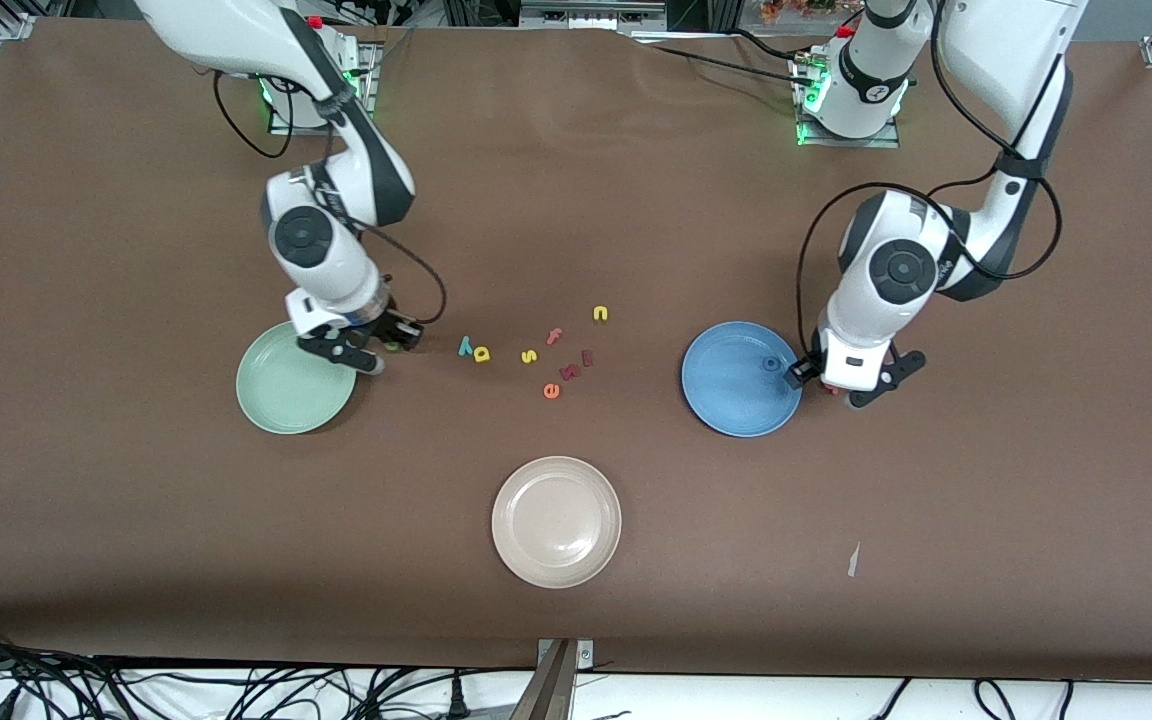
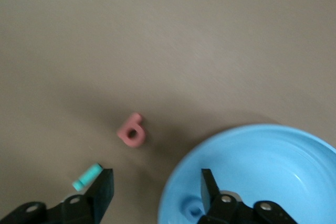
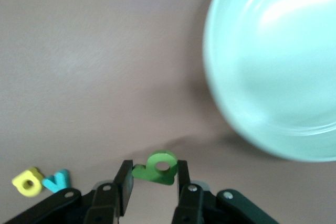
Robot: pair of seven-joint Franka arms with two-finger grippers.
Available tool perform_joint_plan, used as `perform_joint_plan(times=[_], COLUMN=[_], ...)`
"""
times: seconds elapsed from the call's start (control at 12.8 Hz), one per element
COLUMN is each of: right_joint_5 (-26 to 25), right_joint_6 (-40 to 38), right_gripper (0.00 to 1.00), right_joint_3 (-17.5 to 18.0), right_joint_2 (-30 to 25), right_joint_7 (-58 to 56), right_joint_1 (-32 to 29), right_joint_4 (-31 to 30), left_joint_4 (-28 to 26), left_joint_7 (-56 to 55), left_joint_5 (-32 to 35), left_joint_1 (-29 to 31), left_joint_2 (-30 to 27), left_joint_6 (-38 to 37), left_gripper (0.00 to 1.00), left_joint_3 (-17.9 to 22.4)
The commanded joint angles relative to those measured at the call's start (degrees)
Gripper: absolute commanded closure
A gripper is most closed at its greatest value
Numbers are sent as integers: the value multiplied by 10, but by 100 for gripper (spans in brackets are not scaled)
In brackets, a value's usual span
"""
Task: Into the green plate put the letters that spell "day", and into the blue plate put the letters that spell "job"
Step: 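Place the blue o on the blue plate with the left gripper, then place the green b on the green plate with the right gripper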
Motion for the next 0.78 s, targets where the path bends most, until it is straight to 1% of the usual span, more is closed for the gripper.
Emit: perform_joint_plan(times=[0.0, 0.08, 0.16, 0.23, 0.31, 0.39, 0.55, 0.7], right_joint_5=[-2, -2, -2, -1, 2, 6, 7, 8], right_joint_6=[-60, -63, -62, -59, -57, -57, -51, -51], right_gripper=[67, 66, 63, 37, 11, 9, 9, 9], right_joint_3=[-32, -52, -66, -70, -71, -71, -67, -66], right_joint_2=[-59, -59, -58, -54, -52, -50, -38, -11], right_joint_7=[-131, -173, -198, -201, -196, -192, -160, -104], right_joint_1=[-39, -39, -41, -42, -42, -42, -37, -4], right_joint_4=[-11, -12, -12, -12, -11, -10, 1, 35], left_joint_4=[9, 9, 9, 8, 8, 7, 1, -1], left_joint_7=[17, 18, 18, 18, 17, 18, 25, 30], left_joint_5=[20, 20, 20, 20, 20, 20, 22, 22], left_joint_1=[29, 30, 30, 31, 31, 31, 31, 31], left_joint_2=[7, 16, 26, 38, 43, 42, 43, 45], left_joint_6=[-2, 2, 20, 41, 43, 43, 44, 45], left_gripper=[29, 30, 32, 32, 33, 33, 33, 33], left_joint_3=[-4, -4, -4, -4, -4, -4, -3, -3])
